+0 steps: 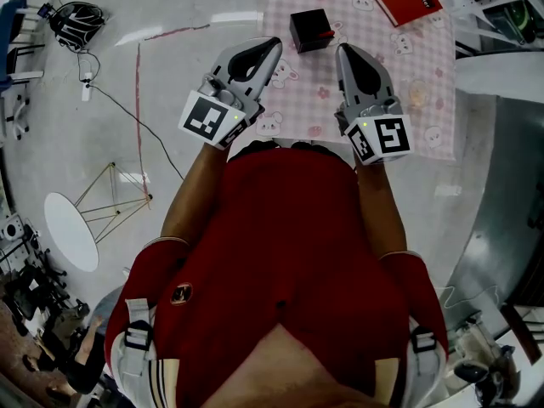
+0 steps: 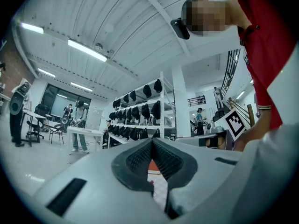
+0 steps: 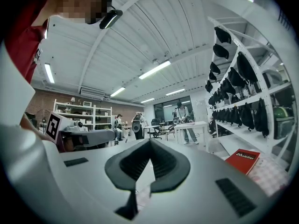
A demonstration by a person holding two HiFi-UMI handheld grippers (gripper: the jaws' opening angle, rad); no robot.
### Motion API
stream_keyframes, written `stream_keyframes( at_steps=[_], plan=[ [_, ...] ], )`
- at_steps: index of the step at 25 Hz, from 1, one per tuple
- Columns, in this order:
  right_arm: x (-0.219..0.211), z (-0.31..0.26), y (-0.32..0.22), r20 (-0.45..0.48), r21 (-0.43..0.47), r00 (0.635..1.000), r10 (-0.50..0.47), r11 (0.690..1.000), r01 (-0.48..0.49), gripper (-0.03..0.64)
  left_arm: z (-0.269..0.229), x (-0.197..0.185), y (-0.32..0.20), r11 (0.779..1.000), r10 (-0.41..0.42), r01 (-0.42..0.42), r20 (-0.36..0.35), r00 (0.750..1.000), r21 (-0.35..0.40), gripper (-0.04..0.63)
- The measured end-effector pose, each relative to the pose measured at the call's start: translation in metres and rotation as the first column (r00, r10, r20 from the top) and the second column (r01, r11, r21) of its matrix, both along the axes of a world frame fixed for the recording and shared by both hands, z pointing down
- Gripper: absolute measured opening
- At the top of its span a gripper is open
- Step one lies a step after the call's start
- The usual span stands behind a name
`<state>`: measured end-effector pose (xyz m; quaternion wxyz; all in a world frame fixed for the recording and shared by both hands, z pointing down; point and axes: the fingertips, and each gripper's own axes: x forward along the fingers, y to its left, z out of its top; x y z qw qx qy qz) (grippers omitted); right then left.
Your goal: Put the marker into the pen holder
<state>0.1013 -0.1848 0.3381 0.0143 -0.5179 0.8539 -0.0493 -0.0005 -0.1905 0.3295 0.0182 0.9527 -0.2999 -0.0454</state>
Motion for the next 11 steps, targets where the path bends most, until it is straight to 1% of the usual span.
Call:
stream_keyframes(
  at_steps=[2, 11],
  plan=[
    [0.0012, 0.0006, 0.0000, -0.001, -0.003, 1.000, 0.003, 1.000, -0.003, -0.002, 0.0027, -0.0003, 0.0007, 1.000, 0.002, -0.002, 0.007, 1.000, -0.014, 0.006],
    [0.0046, 0.0037, -0.0022, -0.006, -0.007, 1.000, 0.005, 1.000, -0.005, -0.002, 0.0041, 0.0028, -0.0015, 1.000, 0.004, -0.004, 0.006, 1.000, -0.019, 0.006]
  ],
)
